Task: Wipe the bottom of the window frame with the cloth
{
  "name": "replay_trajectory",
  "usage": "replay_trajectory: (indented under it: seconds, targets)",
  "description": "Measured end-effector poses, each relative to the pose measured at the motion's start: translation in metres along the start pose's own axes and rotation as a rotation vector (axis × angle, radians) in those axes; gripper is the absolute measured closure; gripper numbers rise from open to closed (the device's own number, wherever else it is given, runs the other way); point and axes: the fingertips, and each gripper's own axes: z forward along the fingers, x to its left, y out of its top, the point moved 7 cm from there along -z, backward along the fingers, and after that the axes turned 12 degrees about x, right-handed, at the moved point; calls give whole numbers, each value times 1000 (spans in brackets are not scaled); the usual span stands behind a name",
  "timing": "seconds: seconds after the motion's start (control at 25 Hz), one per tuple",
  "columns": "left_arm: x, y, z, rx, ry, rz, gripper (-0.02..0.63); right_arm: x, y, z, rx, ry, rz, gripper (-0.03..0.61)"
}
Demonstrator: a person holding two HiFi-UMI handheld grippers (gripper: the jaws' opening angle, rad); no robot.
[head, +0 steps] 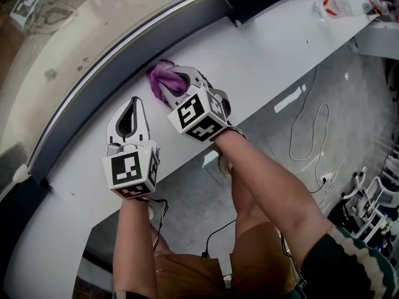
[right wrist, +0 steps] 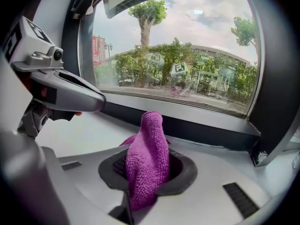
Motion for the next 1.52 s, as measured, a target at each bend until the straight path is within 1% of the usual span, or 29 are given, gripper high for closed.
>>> replay_trajectory:
  seconds: [0.12,0.24,0.36,0.52,0.76,1.04,1.12,1.28,1.44,1.52]
  targets:
    - [-9,10,12,-8,-11,9,606,-21,-7,-5,-7,-19,32,480]
    - [-35,30,47,-7,-39,33,606,-67,-29,-7,-12,-36,94,480]
    - [-53,43,70,-8,-60,46,606,-96,-40,-10,-11,-57,107,480]
    - [-61,49,67,-15,-71,51,606,-98,-41,-21,-17,-71,130,480]
    - [-67,55,69,-31,-82,49,606,-102,-41,-31,-20,-98,131,480]
    - [-72,59,68,-43,-99,79,606,-109,-45,-34,-35,-132,213,480]
    - [-75,61,71,-43,-102,78,606,-117,-48,-35,-33,-147,227,480]
    - [-97,70,90,-38,-111,85,606,-150,-64,-42,-29,-161,268,480]
    - [-98,60,82,-36,-123,84,606,-142,-65,-46,-24,-156,273,480]
    - [-108,63,90,-30,-131,83,606,-151,-71,-48,-24,-153,262,480]
